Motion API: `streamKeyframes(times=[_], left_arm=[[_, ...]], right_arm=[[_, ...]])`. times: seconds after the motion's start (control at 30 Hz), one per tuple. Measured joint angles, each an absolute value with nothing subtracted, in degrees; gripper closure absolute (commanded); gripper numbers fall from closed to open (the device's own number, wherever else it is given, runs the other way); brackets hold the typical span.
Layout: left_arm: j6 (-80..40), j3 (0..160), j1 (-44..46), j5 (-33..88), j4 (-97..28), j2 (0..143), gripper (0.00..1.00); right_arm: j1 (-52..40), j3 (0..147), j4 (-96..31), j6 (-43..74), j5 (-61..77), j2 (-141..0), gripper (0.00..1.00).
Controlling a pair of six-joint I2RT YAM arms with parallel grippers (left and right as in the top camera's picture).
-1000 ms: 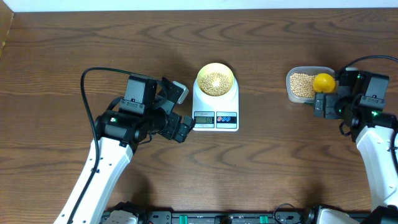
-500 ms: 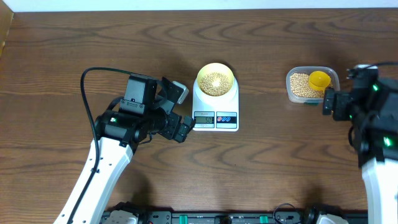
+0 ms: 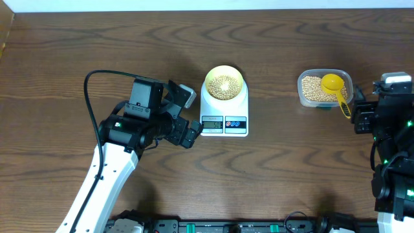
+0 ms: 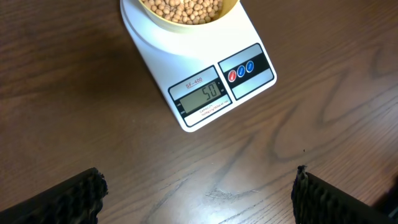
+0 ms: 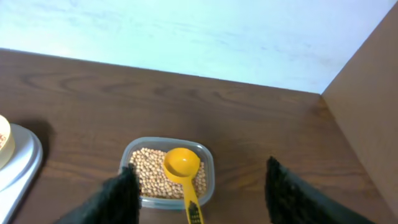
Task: Scoop item into bowl and weigh 50g on scale
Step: 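Lower the scoop into the tub and open the right gripper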
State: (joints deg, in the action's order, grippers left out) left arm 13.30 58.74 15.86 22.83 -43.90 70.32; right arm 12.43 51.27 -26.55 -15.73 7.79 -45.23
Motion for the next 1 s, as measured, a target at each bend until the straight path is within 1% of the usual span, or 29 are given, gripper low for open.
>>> streamKeyframes(times=[0.13, 0.5, 1.0], left_arm=[[13.3, 58.7, 15.9, 22.8, -43.9, 70.3, 0.02], [13.3, 58.7, 15.9, 22.8, -43.9, 70.3, 0.02], [13.3, 58.7, 15.9, 22.8, -43.9, 70.3, 0.02]], right_arm=[[12.4, 51.3, -28.9, -18.5, 7.7, -45.3, 0.01], [12.4, 51.2, -37.6, -19.1, 6.0, -45.3, 0.01], [12.4, 51.2, -39.9, -19.1, 5.8, -45.3, 0.01]])
